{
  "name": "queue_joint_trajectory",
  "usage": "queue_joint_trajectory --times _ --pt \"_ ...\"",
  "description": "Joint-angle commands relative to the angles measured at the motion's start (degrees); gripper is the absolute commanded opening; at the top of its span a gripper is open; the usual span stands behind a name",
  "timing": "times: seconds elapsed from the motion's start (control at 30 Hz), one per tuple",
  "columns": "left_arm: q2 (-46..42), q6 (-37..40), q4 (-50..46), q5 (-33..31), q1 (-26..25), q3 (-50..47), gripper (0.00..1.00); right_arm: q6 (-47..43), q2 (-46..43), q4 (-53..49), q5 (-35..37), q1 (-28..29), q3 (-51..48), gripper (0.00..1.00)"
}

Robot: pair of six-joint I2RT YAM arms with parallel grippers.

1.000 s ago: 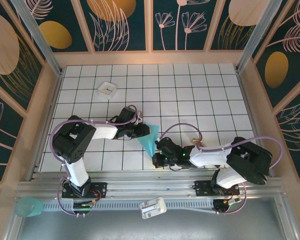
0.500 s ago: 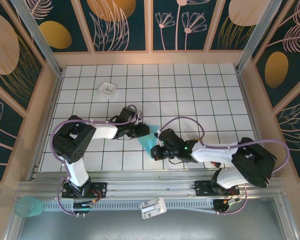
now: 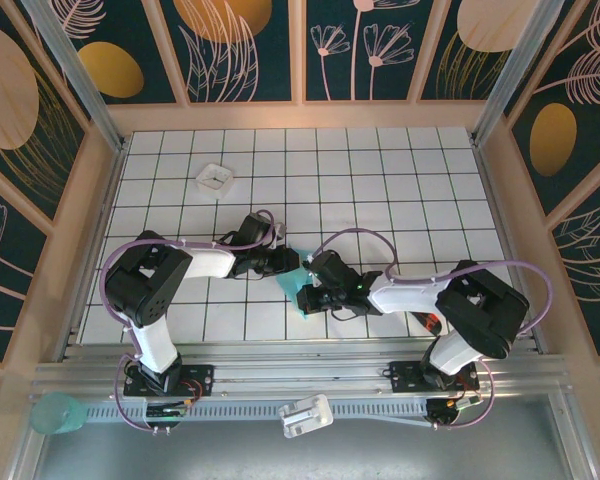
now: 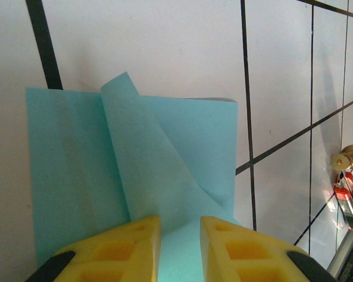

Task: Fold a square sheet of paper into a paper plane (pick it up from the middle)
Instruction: Fourth fold the wing at the center of the table.

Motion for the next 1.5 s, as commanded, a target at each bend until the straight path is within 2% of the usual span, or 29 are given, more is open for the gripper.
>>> queue_joint_trajectory --times 0.0,0.67,0.93,1.17,1.47 --pt "2.9 1.7 -4.8 -4.2 0.2 -0.7 0.26 -0.6 1.1 1.5 -0.7 -0.4 -1.0 0.00" --pt "3.0 1.8 -4.8 -4.2 0.1 -0.6 0.26 0.8 1.9 1.6 0.1 -0.3 -3.6 0.00" --pt "2.8 1.8 -4.9 -4.2 0.1 -0.6 0.26 2.0 2.9 -3.2 1.0 1.6 -3.9 0.00" --pt "2.9 1.8 -5.0 -4.4 0.2 -0.5 0.26 4.3 -1.1 -4.2 0.9 4.3 -6.9 0.00" --pt "2.9 2.0 -5.2 -4.6 0.2 -0.5 0.26 1.8 -5.7 -4.9 -0.2 5.6 -7.8 0.00"
